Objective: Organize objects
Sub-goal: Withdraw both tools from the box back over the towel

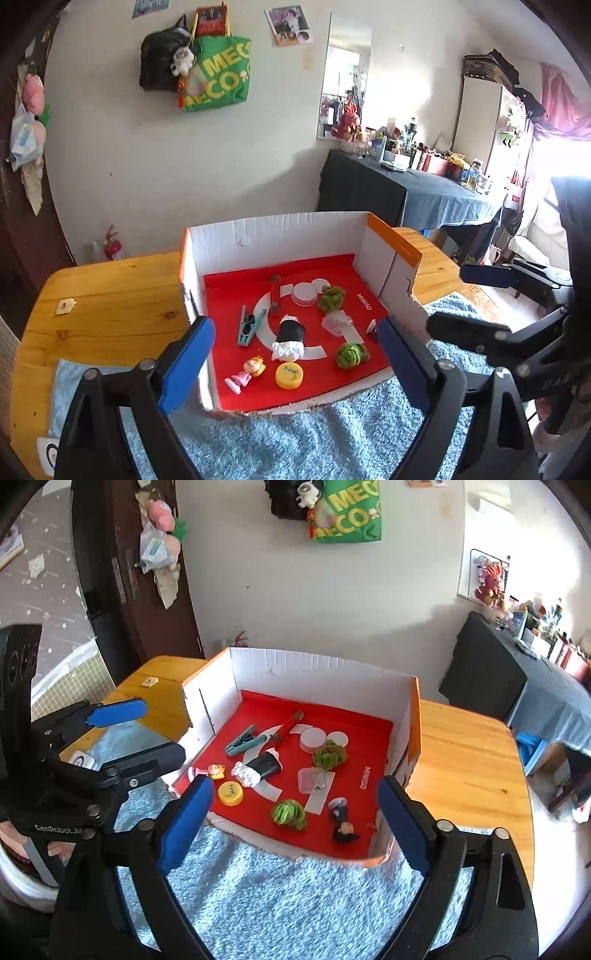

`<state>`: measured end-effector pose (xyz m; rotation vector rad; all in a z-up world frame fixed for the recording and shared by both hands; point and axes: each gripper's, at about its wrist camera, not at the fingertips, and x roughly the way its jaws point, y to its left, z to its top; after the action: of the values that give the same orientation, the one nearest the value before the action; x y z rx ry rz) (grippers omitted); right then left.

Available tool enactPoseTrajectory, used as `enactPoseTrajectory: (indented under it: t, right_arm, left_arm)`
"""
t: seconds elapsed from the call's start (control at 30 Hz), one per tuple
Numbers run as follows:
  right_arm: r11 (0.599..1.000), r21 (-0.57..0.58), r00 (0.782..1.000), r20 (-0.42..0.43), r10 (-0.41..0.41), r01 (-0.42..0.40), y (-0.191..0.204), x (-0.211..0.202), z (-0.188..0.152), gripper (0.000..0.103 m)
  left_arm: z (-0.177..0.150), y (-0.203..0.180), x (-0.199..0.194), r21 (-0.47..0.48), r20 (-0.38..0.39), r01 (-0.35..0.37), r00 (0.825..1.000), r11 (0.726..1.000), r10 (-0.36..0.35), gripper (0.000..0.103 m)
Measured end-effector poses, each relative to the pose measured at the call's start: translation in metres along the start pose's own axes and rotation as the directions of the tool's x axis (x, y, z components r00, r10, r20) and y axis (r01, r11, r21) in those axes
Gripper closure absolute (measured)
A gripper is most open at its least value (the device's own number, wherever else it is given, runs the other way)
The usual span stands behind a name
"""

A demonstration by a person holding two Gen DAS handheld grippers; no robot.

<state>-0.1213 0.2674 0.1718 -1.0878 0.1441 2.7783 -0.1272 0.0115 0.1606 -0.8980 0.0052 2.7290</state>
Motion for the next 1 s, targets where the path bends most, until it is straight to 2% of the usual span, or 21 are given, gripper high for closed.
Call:
enactPoseTrajectory:
  t: [0.2,0.33,0.53,0.8,1.0]
  right_arm:
    - [0.999,0.041,0.999,0.035,-0.013,0.012,0.001,-0.013,-0.018,0.008]
    - [0.998,0.057,0.999,0.04,-0.013,0.011,0.004,-0.012,-0.03,0.006]
    - [0.997,0.06,0.997,0.049,-0.056,0.053,0.014,-0.008,-0.053,0.006]
    - [0.992,0.098,0.997,0.009,-0.081,0.08,0.01,0.009,-0.08,0.006]
    - [0.986,0.146,0.996,-0.049,-0.076,0.083,-0.001,0.03,-0.098,0.006]
  left_arm:
    - [-0.019,0.007,-0.008,-0.04,-0.011,0.018,1.0,0.999,-0.018,0.005]
    - [-0.034,0.011,-0.01,-0.066,-0.018,-0.003,1.0,0.998,0.002,0.002]
    - [-0.055,0.016,-0.016,-0.105,-0.036,-0.005,0.999,0.994,0.001,0.0]
    - [-0.084,0.019,-0.015,-0.12,-0.079,-0.037,0.997,0.992,0.027,0.0]
    - [-0.105,0.016,0.004,-0.107,-0.133,-0.062,0.99,0.992,0.048,0.0]
